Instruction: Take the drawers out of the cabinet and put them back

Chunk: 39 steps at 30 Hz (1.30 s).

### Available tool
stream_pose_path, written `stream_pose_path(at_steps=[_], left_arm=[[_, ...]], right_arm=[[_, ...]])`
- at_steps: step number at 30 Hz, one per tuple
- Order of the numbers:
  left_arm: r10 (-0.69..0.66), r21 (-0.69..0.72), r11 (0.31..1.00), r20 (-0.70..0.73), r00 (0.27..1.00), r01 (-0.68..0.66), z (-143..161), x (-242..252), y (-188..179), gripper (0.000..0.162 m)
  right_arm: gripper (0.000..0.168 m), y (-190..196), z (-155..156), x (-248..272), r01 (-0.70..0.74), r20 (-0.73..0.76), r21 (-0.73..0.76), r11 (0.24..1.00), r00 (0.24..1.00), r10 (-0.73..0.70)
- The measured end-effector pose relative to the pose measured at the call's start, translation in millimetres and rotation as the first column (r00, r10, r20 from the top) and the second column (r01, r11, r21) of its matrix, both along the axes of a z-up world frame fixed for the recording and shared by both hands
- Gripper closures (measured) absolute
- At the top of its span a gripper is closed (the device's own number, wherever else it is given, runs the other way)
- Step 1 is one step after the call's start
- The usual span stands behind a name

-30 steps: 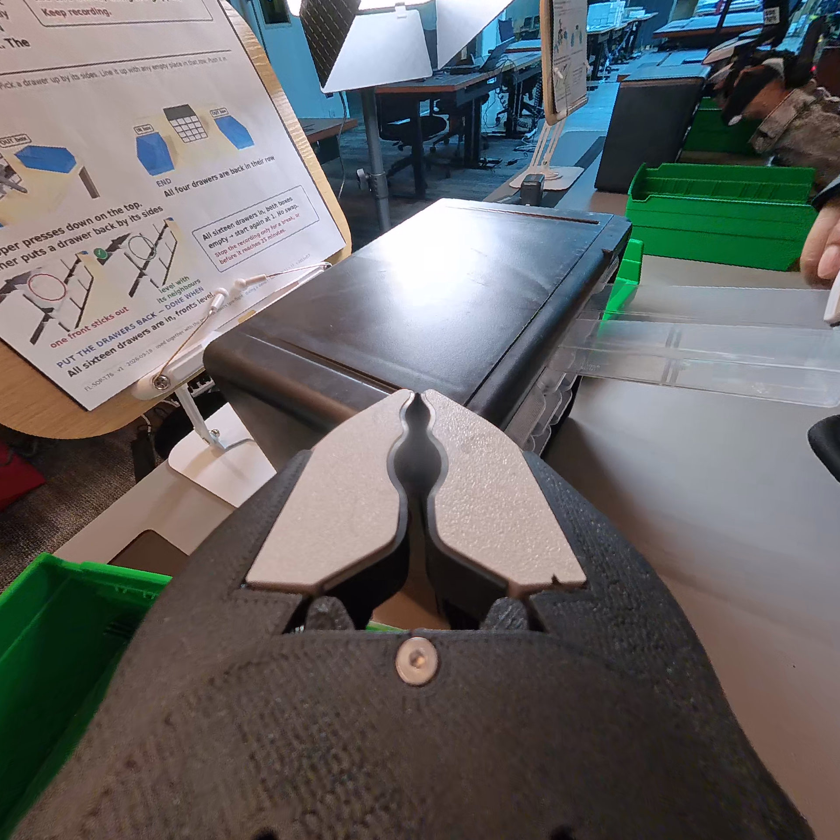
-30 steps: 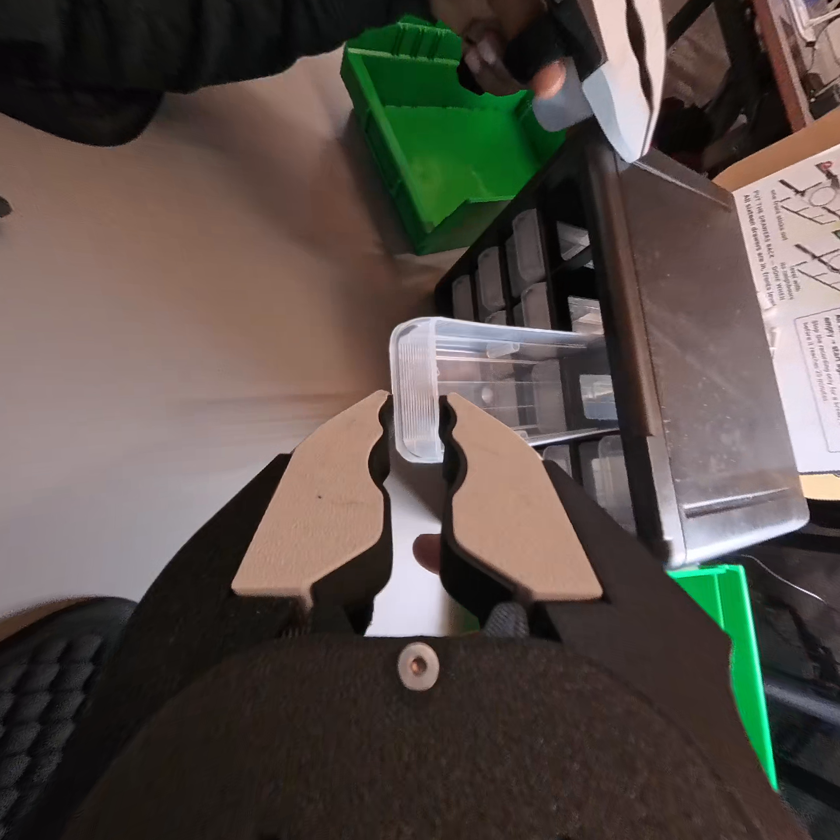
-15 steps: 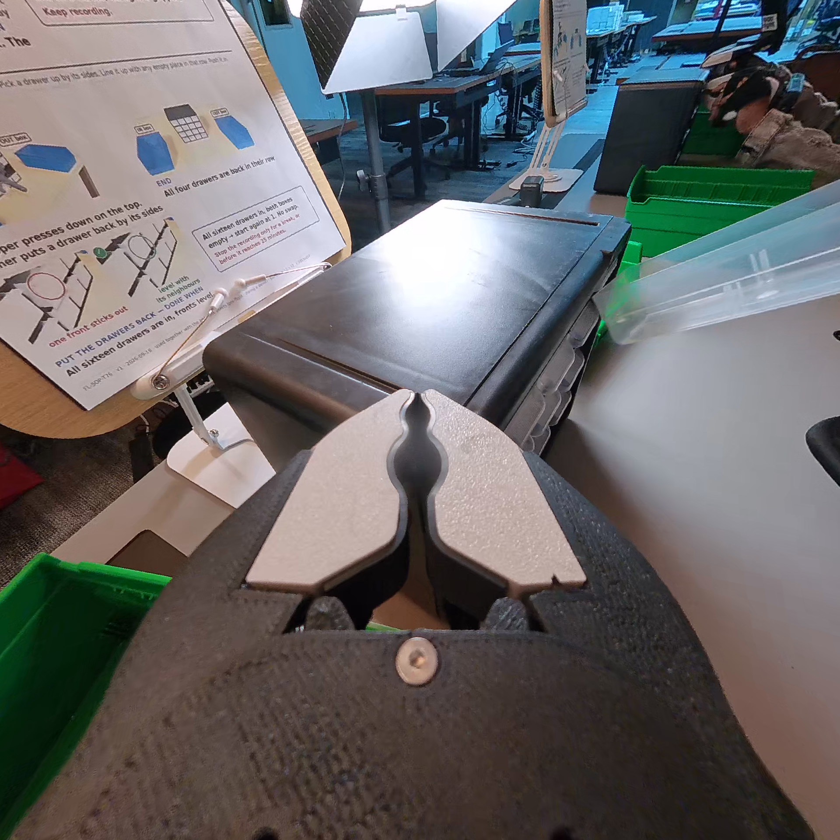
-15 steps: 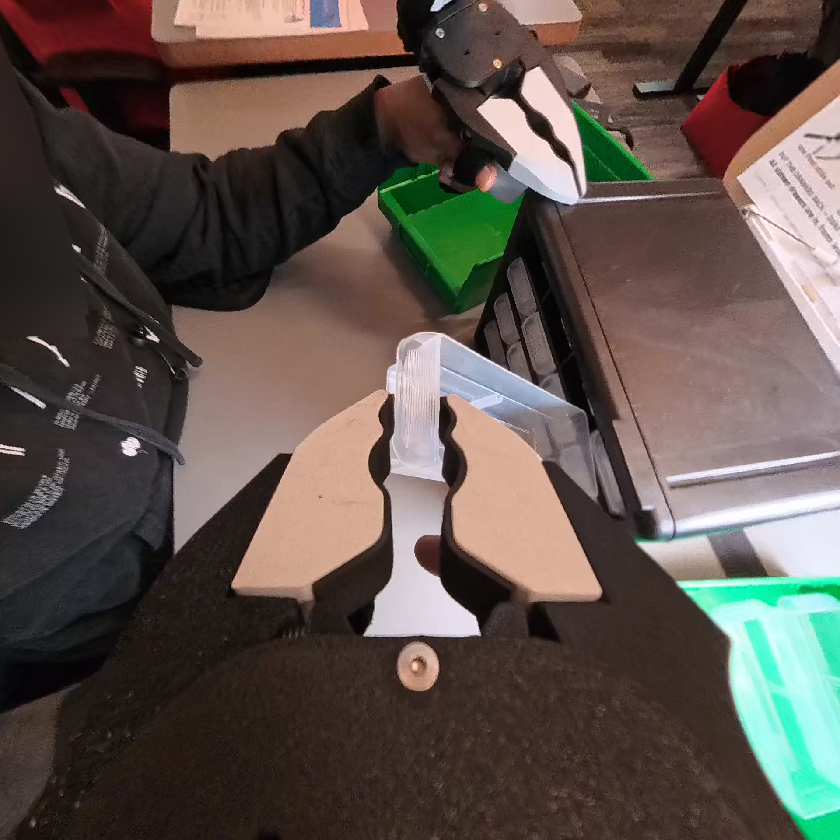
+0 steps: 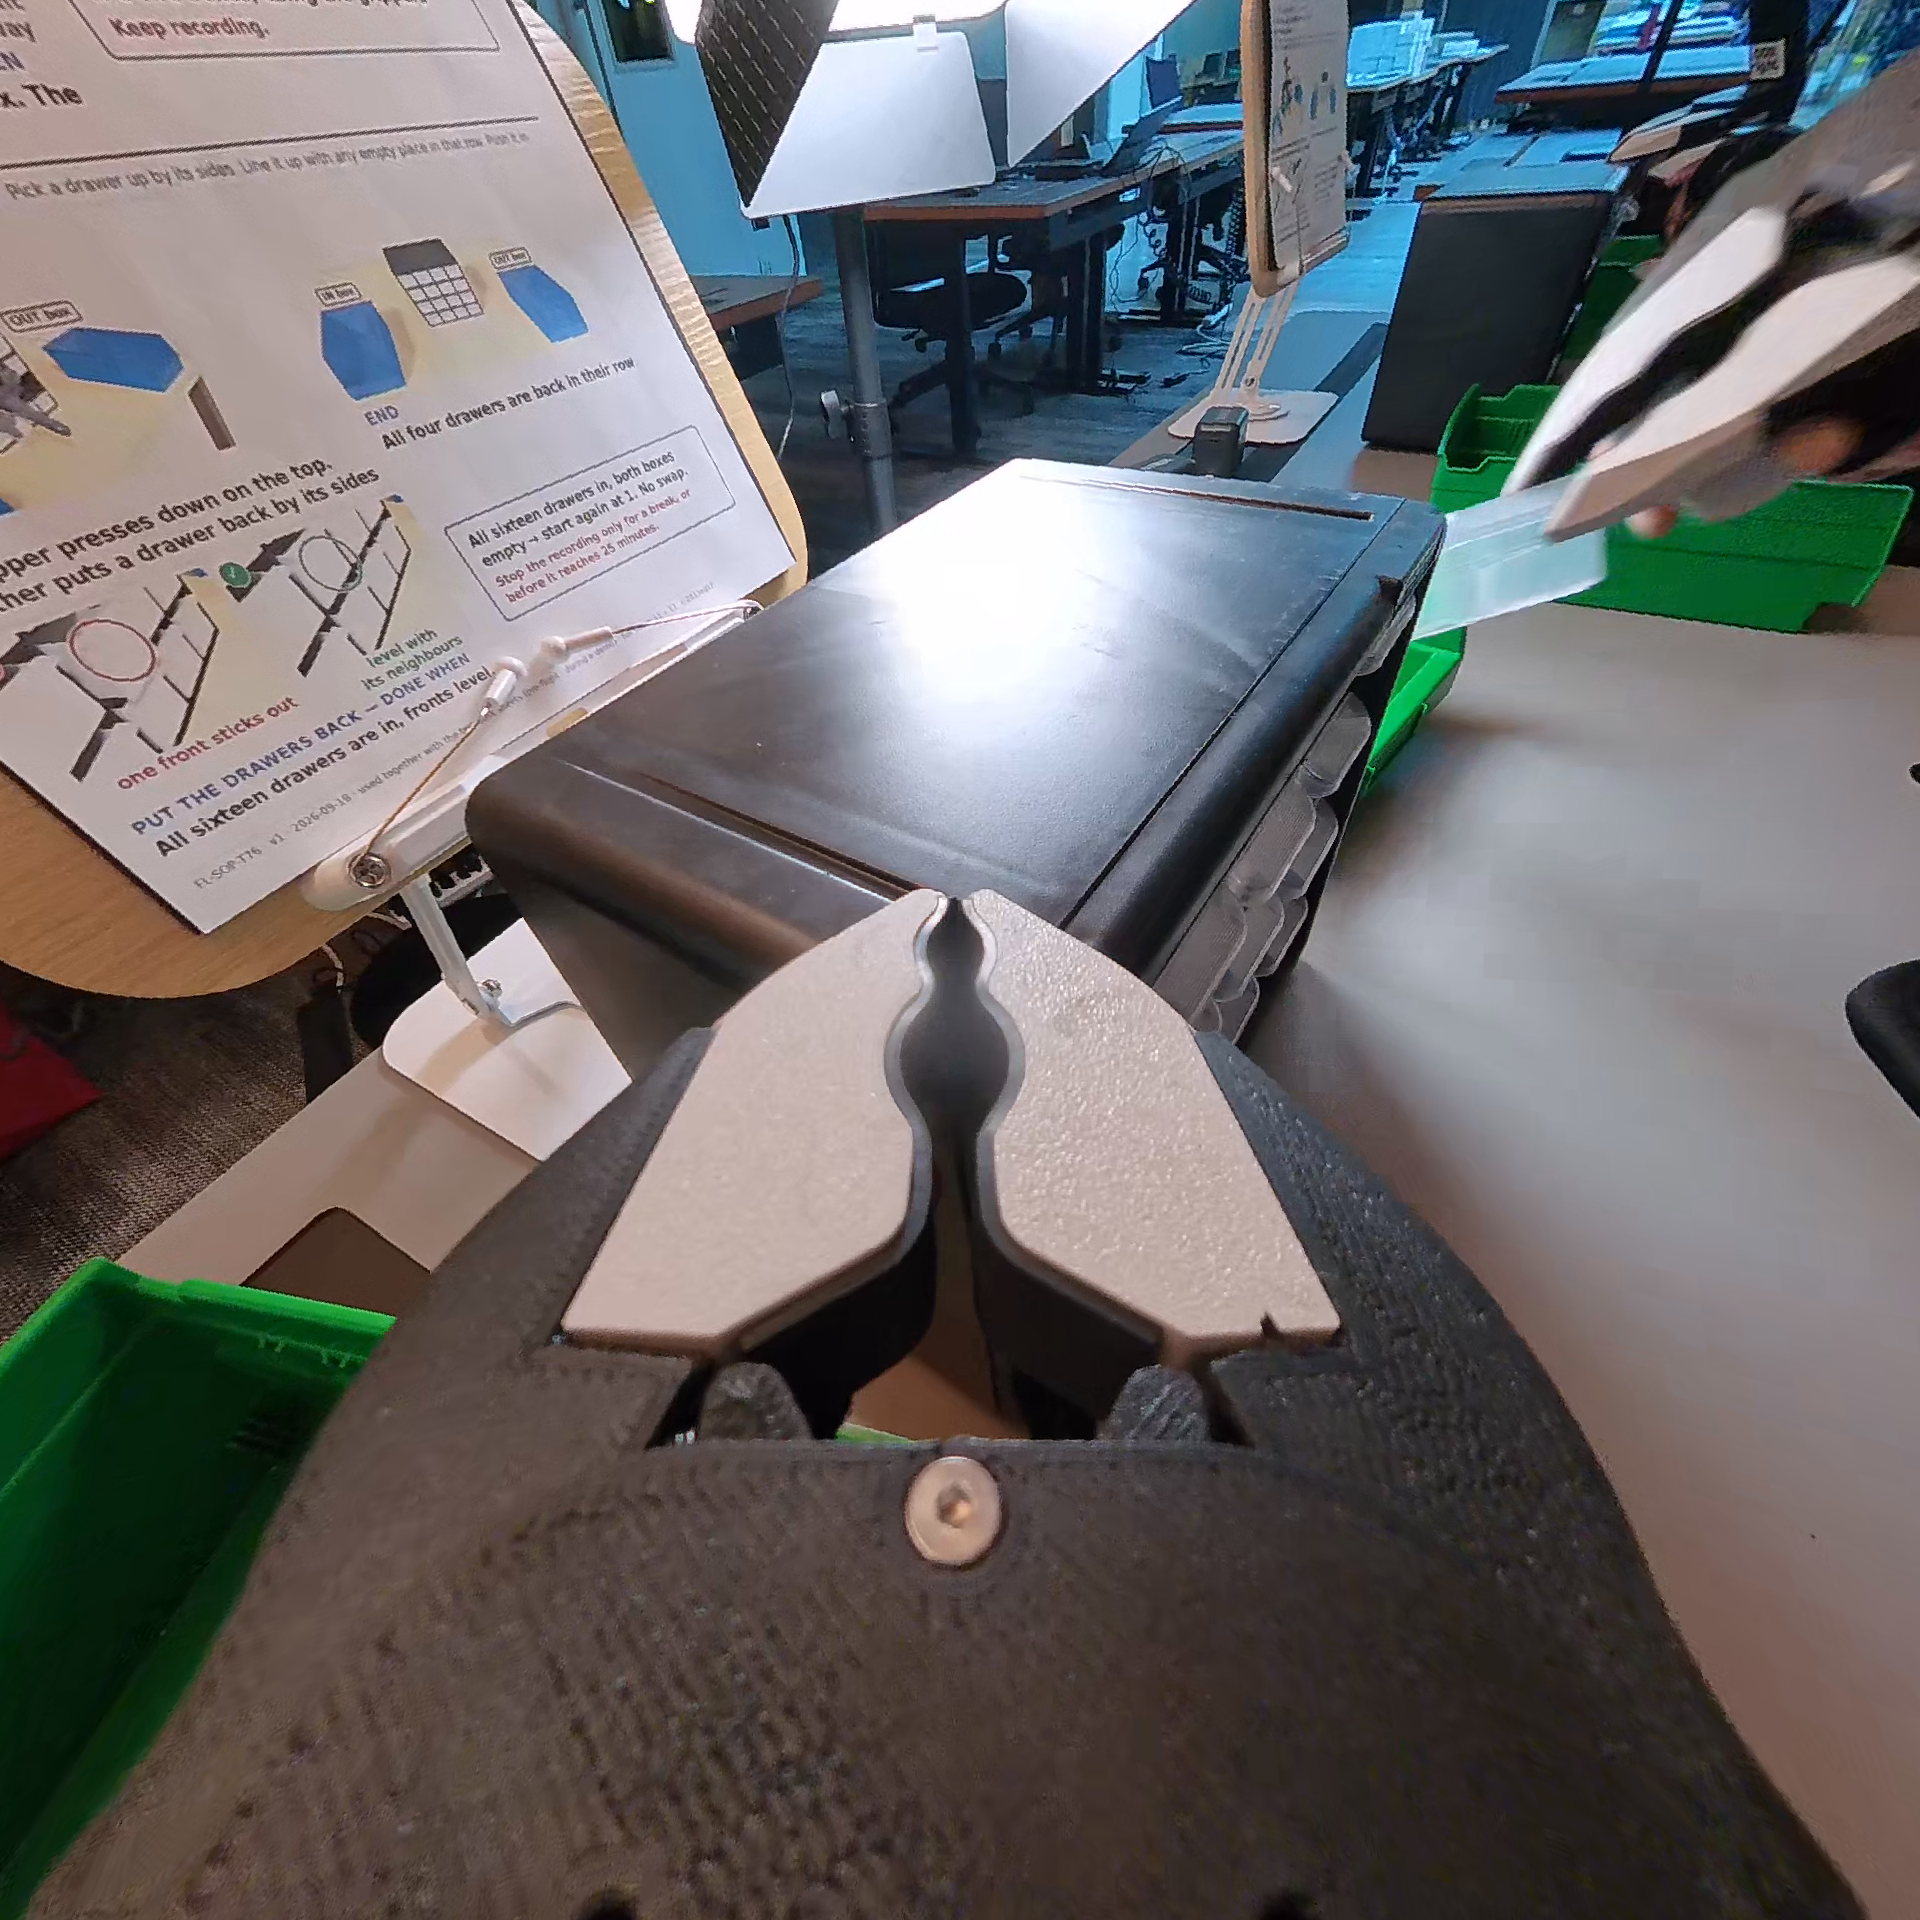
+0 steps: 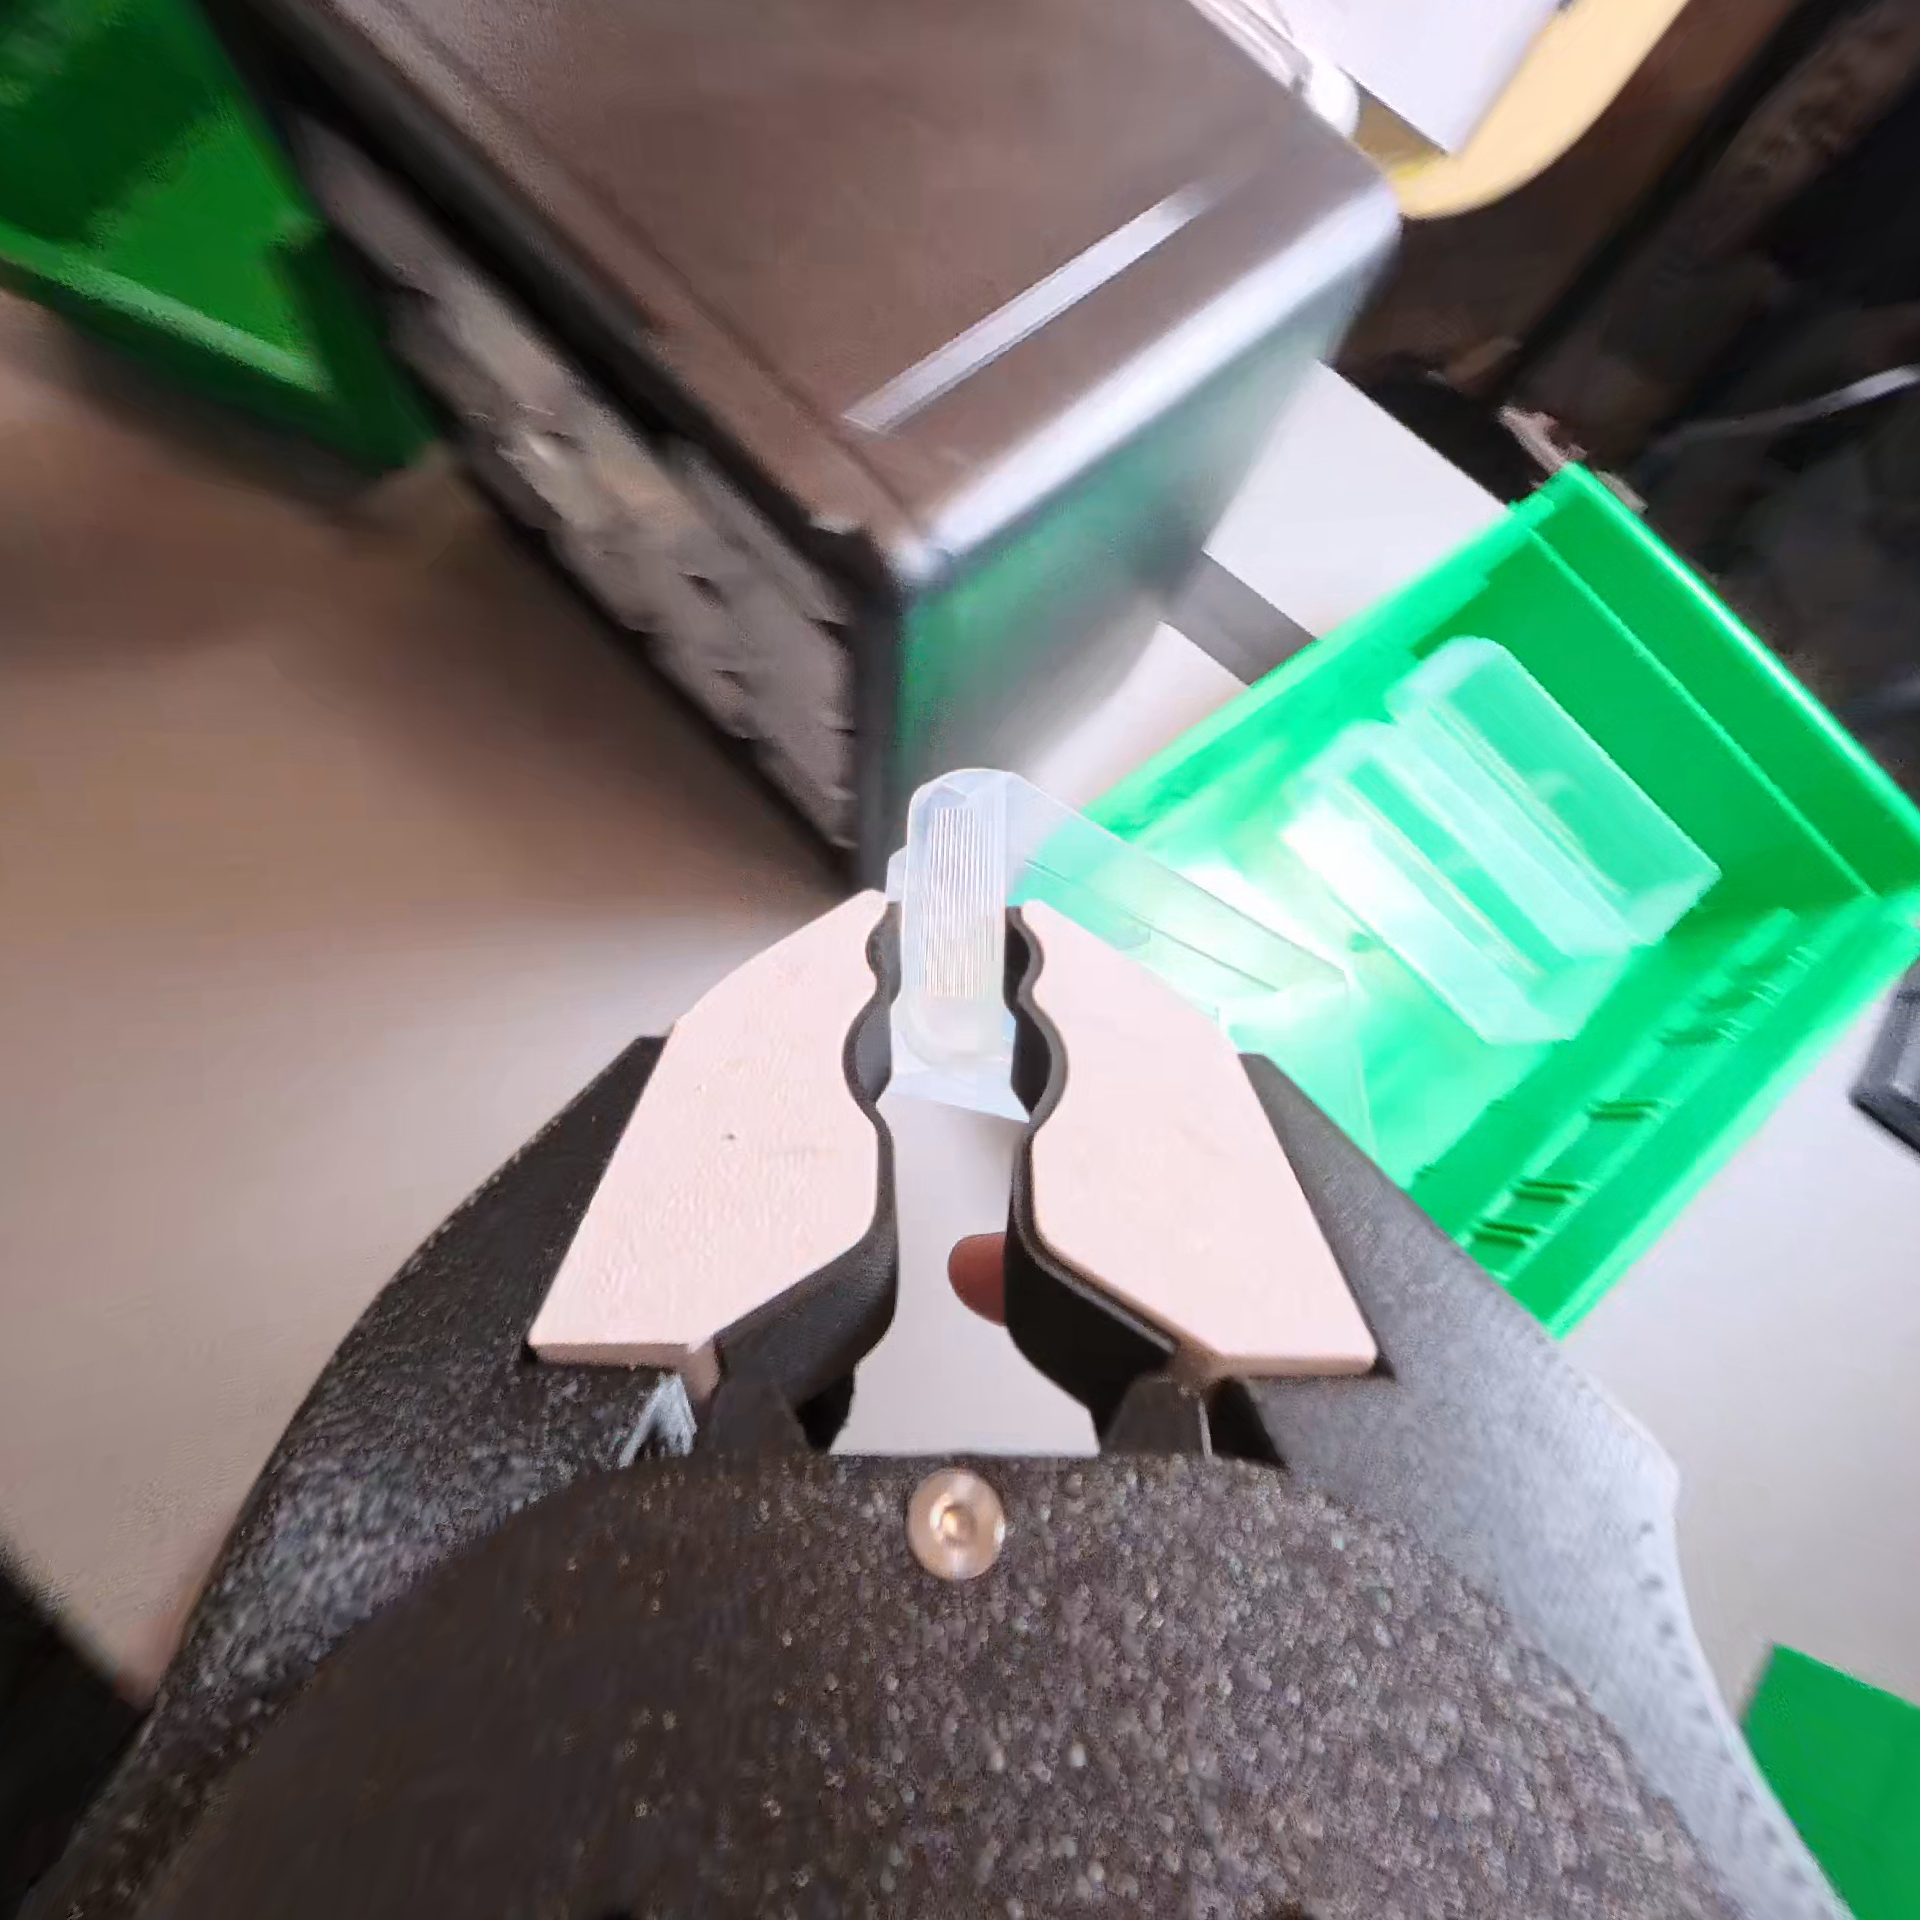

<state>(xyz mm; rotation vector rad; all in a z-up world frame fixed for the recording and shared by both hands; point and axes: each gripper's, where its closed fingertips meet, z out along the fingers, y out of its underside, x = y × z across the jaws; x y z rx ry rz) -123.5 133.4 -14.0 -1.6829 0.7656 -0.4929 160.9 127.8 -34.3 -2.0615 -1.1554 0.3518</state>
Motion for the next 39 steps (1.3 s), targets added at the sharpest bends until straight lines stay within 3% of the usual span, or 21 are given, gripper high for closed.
stream_pose_path(at_steps=[1,7,15,21,28,36,39], left_arm=[[0.002,0.001,1.0,-0.001,1.0,-0.002,0.0,0.0,-0.1,0.162],[-0.005,0.004,1.0,-0.003,1.0,0.005,0.2,1.3,-1.1,0.162],[-0.026,-0.007,1.0,0.013,1.0,0.026,0.3,1.2,-0.9,0.162],[-0.034,-0.012,0.999,0.021,0.999,0.034,0.2,1.3,-1.0,0.162],[-0.033,-0.012,0.999,0.022,0.999,0.033,0.2,1.1,-0.9,0.162],[-0.032,-0.011,0.999,0.02,0.999,0.032,0.2,1.2,-0.9,0.162],[-0.031,-0.01,0.999,0.021,0.999,0.031,0.2,1.1,-0.9,0.162]], right_arm=[[0.15,17.4,-12.8,4.5,0.044,0.02,0.011,0.999,0.999,-0.044],[0.15,114.9,-93.0,31.5,0.253,0.111,0.111,0.961,0.958,-0.265],[0.15,150.9,-144.6,22.8,0.248,0.145,0.154,0.956,0.952,-0.27],[0.148,157.4,-148.3,18.1,0.19,0.185,0.23,0.954,0.954,-0.235],[0.142,147.8,-126.5,24.4,0.208,0.047,0.145,0.967,0.975,-0.216],[0.153,124.3,-151.4,67.8,0.114,0.315,0.047,0.992,0.941,-0.123],[0.161,130.5,-158.1,73.3,0.104,0.383,0.098,0.99,0.914,-0.134]])
